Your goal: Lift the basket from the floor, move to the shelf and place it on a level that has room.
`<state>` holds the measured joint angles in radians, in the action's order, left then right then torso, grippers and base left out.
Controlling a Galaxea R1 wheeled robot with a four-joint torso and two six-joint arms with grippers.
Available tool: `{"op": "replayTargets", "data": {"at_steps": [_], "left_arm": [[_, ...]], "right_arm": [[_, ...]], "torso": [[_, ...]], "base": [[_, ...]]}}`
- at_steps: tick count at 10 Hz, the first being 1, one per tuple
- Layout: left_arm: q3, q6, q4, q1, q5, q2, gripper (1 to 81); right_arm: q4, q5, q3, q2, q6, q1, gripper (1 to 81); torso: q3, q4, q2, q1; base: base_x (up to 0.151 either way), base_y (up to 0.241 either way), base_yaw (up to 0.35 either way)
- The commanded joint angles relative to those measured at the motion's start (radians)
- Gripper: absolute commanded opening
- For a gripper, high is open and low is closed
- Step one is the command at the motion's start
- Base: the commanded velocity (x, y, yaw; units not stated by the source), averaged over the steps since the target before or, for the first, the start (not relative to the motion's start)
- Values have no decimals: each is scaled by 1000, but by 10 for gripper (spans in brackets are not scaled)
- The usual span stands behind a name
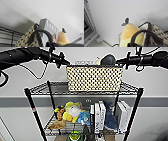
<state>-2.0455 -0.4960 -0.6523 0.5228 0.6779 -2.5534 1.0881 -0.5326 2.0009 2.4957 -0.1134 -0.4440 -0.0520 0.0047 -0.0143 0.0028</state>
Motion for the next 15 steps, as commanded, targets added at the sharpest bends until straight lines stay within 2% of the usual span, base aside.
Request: {"op": "replayTargets", "data": {"at_steps": [1, 3, 4, 5, 6, 10, 15], "left_arm": [[-33, 22, 19, 157, 19, -25, 10], [-33, 22, 19, 157, 20, -24, 10], [-32, 23, 19, 157, 20, -22, 811], [-30, 23, 19, 157, 20, -25, 811], [-30, 23, 17, 157, 19, -25, 811], [34, 23, 10, 185, 15, 41, 811], [186, 23, 7, 251, 20, 235, 811]], "right_arm": [[-13, -20, 25, 22, 6, -132, 10], [-13, -20, 24, 19, 6, -132, 10], [-11, -20, 22, 16, 6, -129, 10], [-10, -20, 24, 13, 4, -124, 10], [-5, -20, 27, 8, 6, -121, 811], [-4, -32, -25, -55, 4, -165, 811], [-5, -35, -111, -171, 0, -207, 811]], "torso": [[0, 0, 0, 0], [0, 0, 0, 0], [0, 0, 0, 0], [0, 0, 0, 0], [0, 0, 0, 0], [0, 0, 0, 0], [0, 0, 0, 1]], "base": [[0, 0, 0], [0, 0, 0], [0, 0, 0], [0, 0, 0], [0, 0, 0], [0, 0, 0], [0, 0, 0]]}}
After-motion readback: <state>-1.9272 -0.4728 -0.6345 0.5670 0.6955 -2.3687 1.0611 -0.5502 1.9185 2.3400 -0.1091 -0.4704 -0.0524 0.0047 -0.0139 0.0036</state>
